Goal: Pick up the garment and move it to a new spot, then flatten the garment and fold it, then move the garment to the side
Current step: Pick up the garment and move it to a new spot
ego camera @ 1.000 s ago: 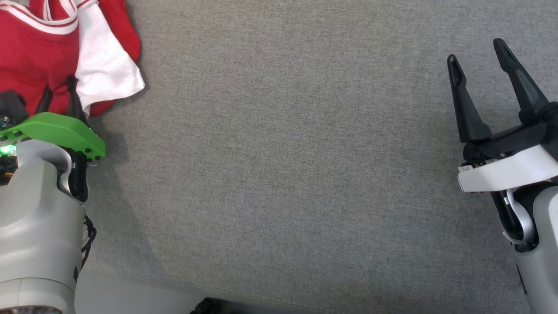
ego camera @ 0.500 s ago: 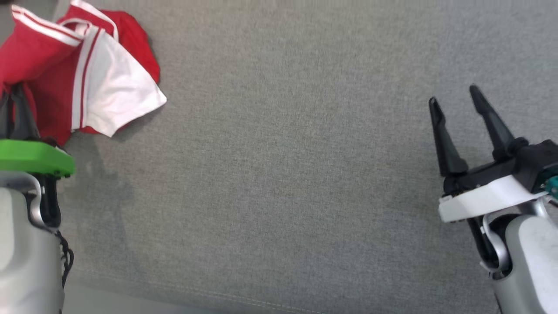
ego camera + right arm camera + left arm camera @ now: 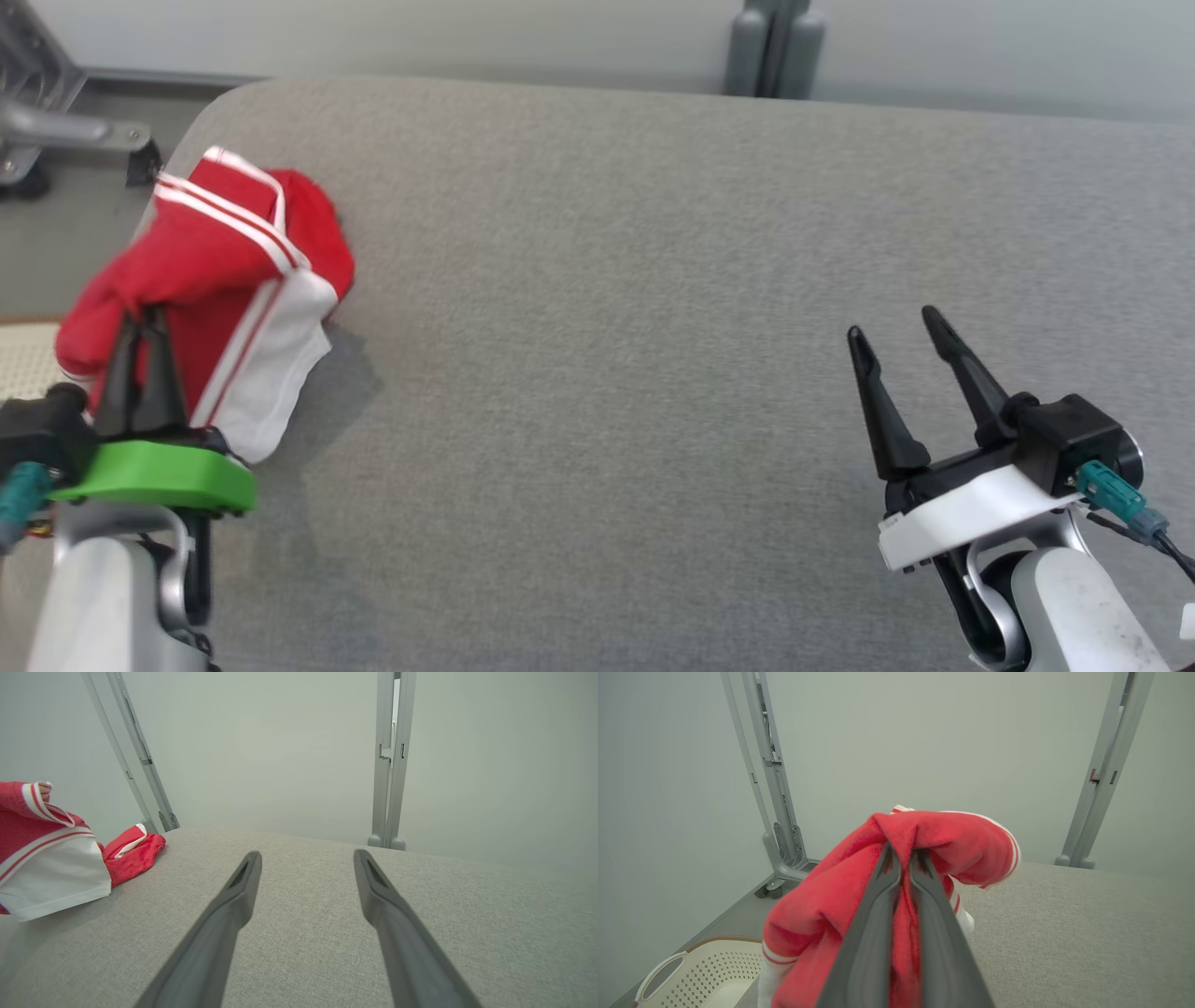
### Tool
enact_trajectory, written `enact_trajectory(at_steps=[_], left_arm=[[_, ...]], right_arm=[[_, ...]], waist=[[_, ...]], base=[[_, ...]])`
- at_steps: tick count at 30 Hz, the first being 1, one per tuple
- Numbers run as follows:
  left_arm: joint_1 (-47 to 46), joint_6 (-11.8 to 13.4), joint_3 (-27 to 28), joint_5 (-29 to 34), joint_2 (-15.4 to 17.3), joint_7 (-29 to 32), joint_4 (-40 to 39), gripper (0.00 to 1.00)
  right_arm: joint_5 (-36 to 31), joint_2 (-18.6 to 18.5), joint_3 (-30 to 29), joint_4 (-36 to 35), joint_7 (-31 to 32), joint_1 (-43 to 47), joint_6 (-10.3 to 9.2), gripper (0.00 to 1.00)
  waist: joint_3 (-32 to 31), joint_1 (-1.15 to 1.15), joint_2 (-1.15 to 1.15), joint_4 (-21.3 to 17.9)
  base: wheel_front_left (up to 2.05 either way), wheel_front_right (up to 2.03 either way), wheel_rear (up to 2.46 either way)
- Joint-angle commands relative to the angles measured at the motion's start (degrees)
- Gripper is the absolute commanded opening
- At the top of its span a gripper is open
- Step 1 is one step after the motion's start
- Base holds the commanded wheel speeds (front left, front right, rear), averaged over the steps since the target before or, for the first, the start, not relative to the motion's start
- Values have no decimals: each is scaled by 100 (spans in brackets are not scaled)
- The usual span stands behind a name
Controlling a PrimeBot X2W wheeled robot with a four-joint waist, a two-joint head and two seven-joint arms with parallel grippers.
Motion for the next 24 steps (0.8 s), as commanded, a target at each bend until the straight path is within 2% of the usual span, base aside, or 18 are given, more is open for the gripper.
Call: enact_trajectory(at_steps=[1,6,12,17,23,24], left_arm=[[141,15,-96,74,-72,63,-142,0],[273,-73,-637,164,-360,320,-412,0],[-164,-223,-1579,217,-670,551,-195,0],[-734,-293,-2458,185,-834,616,338,0],[-1217,-304,-3394,-78,-912,643,1224,0],[-1286,-305,-3515,-140,-918,602,1349,24]], right_arm=[[4,13,20,20,-29,99,-6,100],[-34,9,14,-8,1,156,-6,100],[18,-18,-26,-107,-29,-19,-6,100],[114,61,-102,-46,-197,-195,-6,100],[192,178,-138,167,-430,-357,-6,100],[208,190,-139,199,-464,-387,-6,100]], waist=[[-485,0,0,-568],[-478,0,0,-1093],[-47,0,0,-1920],[531,0,0,-2562],[963,0,0,-2966],[994,0,0,-2982]], base=[[0,0,0],[0,0,0],[0,0,0],[0,0,0],[0,0,0],[0,0,0]])
